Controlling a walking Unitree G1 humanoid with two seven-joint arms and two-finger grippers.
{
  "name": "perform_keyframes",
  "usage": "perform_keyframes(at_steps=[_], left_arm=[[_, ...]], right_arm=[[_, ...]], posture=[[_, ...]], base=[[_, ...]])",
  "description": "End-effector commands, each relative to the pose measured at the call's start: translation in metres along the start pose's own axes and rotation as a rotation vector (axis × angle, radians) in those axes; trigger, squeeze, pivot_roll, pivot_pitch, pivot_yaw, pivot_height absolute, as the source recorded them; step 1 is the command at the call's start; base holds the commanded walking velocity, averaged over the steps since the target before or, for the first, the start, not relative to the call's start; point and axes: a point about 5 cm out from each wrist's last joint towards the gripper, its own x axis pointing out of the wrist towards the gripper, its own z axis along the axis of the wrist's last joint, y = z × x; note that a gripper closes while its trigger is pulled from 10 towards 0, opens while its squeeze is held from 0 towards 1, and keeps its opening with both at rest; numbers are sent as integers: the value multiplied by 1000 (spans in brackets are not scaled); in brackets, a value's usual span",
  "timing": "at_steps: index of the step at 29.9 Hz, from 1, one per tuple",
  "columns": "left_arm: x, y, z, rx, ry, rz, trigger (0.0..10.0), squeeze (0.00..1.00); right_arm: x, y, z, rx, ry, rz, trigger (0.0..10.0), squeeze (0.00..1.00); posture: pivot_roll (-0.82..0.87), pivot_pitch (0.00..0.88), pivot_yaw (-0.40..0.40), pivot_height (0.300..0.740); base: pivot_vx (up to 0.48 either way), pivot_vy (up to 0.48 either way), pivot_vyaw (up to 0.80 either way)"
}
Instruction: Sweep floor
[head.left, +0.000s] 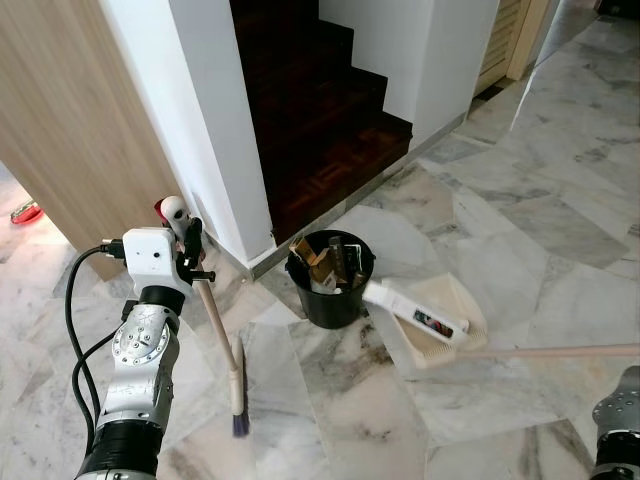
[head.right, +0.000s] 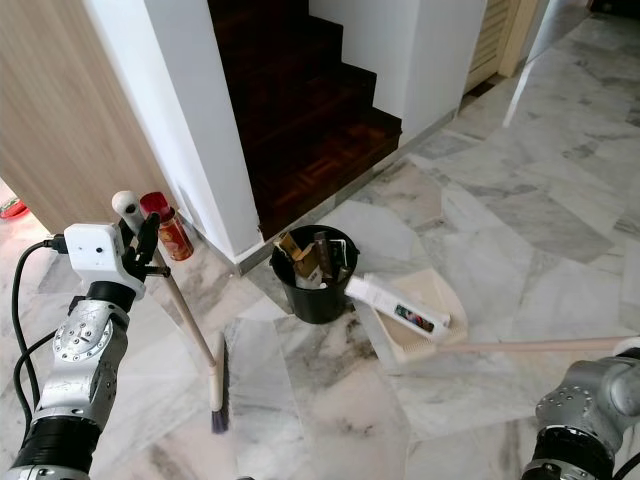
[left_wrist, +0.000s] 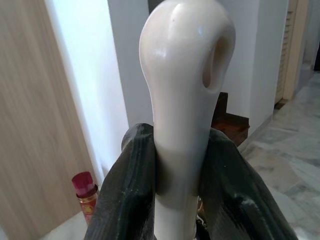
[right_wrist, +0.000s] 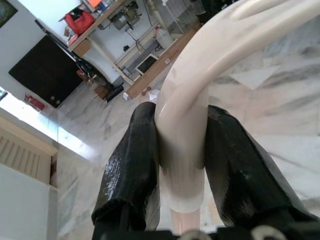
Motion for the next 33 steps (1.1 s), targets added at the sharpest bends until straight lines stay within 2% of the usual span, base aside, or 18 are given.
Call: perform_keyframes(at_steps=[1,5,8,13,14,16,23,33], left_arm=[[4,3,8,16,-45,-1,10000,0],[4,3,9,16,-48,-2,10000,0],[5,2,10,16,-53,-3,10000,0],[5,2,10,16,-56,-4,10000,0],[5,2,10,15,-58,-4,10000,0],[4,1,11,15,-60,-5,10000,0],[4,1,12,17,-65,-1,10000,0],[3,-6,14,13,-83,-22,10000,0]], right_arm=[[2,6,3,73,0,-4,10000,0],[-2,11,0,106,13,15,10000,0],[-9,30,-2,99,8,93,10000,0],[-14,44,-4,118,17,143,10000,0],[-18,56,-5,103,11,196,10000,0],[-24,67,-5,101,4,250,10000,0],[-34,93,-4,134,5,338,10000,0],[-51,115,-17,81,44,470,10000,0]], posture=[[37,51,50,740],[41,36,49,740],[43,29,48,740],[45,16,44,740],[47,13,42,740],[49,12,40,740],[53,20,33,740],[57,23,23,740]], base=[[0,0,0],[0,0,0],[0,0,0],[0,0,0],[0,0,0],[0,0,0],[0,0,0],[0,0,0]])
